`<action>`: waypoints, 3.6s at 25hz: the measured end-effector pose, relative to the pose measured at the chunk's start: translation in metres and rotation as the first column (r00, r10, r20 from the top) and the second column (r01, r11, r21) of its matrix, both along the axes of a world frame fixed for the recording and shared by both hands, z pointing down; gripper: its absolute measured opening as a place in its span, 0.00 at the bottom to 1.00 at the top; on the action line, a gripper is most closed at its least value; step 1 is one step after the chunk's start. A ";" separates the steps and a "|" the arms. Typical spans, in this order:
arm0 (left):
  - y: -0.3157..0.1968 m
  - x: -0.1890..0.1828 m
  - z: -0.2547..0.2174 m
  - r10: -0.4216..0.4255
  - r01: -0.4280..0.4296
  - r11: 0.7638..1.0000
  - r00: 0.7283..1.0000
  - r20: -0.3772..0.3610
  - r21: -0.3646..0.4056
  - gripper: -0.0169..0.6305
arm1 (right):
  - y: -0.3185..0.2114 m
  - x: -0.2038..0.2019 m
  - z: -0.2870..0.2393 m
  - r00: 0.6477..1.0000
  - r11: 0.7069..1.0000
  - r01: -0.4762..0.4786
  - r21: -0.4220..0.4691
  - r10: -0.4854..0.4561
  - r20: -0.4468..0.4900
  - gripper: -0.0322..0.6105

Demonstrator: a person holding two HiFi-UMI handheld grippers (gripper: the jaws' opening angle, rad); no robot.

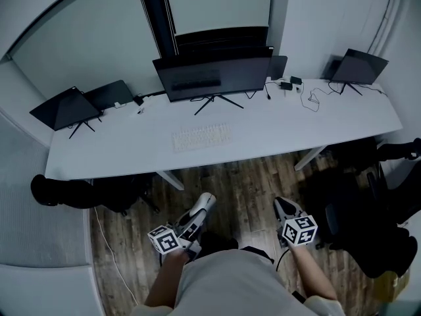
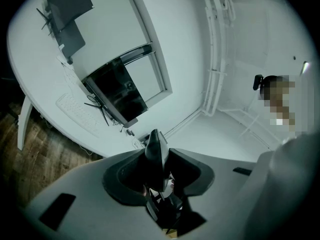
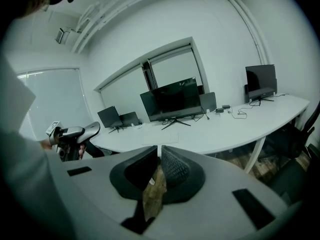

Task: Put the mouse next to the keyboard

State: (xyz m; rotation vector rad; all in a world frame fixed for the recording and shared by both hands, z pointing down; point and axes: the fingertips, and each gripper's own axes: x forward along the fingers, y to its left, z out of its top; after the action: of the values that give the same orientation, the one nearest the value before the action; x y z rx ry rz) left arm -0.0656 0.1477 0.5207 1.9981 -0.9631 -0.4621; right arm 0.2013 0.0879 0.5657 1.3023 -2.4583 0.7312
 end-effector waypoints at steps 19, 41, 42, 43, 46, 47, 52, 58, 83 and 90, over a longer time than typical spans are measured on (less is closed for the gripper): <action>-0.114 -0.010 0.012 0.122 -0.122 0.992 0.992 -0.014 -0.019 0.25 | -0.079 -0.016 0.001 0.996 0.997 -0.076 -0.016 0.076 -0.049 0.12; -0.237 -0.067 0.031 0.277 -0.278 0.960 0.961 -0.030 -0.029 0.25 | -0.166 -0.072 -0.007 0.974 0.982 -0.187 -0.021 0.183 -0.131 0.12; -0.240 -0.070 0.032 0.281 -0.282 0.959 0.959 -0.028 -0.027 0.25 | -0.169 -0.075 -0.007 0.974 0.982 -0.189 -0.019 0.185 -0.132 0.12; -0.244 -0.072 0.032 0.285 -0.286 0.958 0.958 -0.027 -0.025 0.25 | -0.171 -0.077 -0.007 0.973 0.982 -0.190 -0.018 0.186 -0.134 0.12; -0.250 -0.077 0.031 0.294 -0.294 0.956 0.955 -0.032 -0.018 0.25 | -0.175 -0.083 -0.007 0.972 0.982 -0.190 -0.014 0.186 -0.143 0.12; -0.251 -0.078 0.033 0.294 -0.295 0.955 0.955 -0.033 -0.019 0.25 | -0.176 -0.084 -0.006 0.972 0.982 -0.190 -0.014 0.186 -0.147 0.12; -0.256 -0.079 0.038 0.295 -0.296 0.955 0.955 -0.037 -0.034 0.25 | -0.181 -0.090 -0.002 0.971 0.981 -0.192 -0.020 0.187 -0.152 0.12; -0.258 -0.072 0.041 0.303 -0.305 0.952 0.952 -0.037 -0.036 0.25 | -0.185 -0.092 0.004 0.973 0.983 -0.183 -0.028 0.177 -0.147 0.12; -0.317 0.016 0.079 0.168 -0.169 0.969 0.986 -0.020 -0.178 0.25 | -0.285 -0.047 0.055 0.988 0.986 0.055 -0.156 -0.077 -0.137 0.12; -0.343 0.048 0.110 0.137 -0.131 0.966 0.991 0.012 -0.221 0.25 | -0.309 -0.036 0.088 0.976 0.972 0.133 -0.194 -0.162 -0.144 0.12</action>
State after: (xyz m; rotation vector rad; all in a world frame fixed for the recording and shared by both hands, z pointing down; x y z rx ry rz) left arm -0.0173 -0.1951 0.6302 1.8576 -0.8502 -0.2427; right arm 0.1656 -0.2215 0.6538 1.0543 -2.2725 0.7641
